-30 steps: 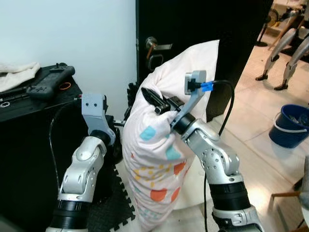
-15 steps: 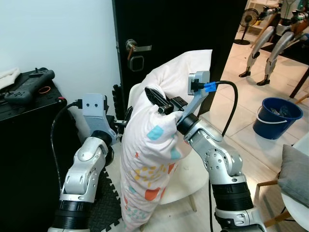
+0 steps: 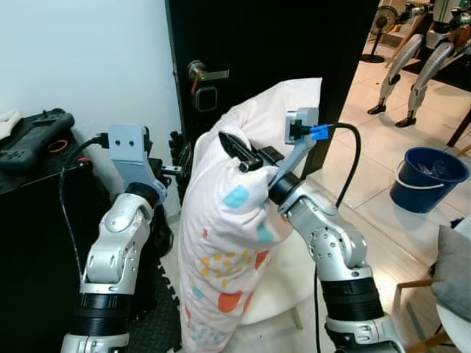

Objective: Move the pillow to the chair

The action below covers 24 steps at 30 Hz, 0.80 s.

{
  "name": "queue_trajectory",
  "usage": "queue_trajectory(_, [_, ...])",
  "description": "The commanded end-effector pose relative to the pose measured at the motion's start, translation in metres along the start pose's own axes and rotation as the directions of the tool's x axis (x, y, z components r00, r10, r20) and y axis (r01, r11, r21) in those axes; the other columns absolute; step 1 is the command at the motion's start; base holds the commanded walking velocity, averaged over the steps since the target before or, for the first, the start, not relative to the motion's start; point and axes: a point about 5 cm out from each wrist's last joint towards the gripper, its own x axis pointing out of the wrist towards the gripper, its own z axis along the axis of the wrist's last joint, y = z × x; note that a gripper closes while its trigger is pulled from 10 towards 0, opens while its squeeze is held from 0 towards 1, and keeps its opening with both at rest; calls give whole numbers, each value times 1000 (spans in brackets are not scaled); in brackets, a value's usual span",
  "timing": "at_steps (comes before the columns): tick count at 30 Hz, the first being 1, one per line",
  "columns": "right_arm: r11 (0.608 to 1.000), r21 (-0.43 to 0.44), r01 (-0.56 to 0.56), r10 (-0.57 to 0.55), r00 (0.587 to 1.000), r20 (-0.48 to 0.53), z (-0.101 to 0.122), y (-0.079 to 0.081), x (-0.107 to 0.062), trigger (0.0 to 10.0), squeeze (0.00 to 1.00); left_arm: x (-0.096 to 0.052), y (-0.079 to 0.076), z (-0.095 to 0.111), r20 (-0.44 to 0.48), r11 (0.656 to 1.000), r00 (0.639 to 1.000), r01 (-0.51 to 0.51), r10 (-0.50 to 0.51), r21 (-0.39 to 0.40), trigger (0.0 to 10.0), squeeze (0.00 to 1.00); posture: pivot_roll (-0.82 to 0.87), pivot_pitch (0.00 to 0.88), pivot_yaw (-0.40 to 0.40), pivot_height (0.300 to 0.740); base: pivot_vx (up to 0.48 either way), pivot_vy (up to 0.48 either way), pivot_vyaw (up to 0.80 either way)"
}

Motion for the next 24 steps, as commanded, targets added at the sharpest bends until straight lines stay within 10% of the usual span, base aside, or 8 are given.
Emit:
queue_trajectory(1, [999, -37, -12, 13, 999, 33, 9, 2, 5, 10000, 0, 0, 0, 2, 2, 1000, 1000, 1, -1, 11, 10000, 0, -4, 0, -1, 740, 480, 0, 0])
queue_trajectory(24, [999, -40, -37, 38, 999, 21, 8, 5, 6, 10000, 0, 0, -9, -2, -11, 1000, 1000, 3, -3, -21, 10000, 0, -9, 0, 1, 740, 397, 0, 0])
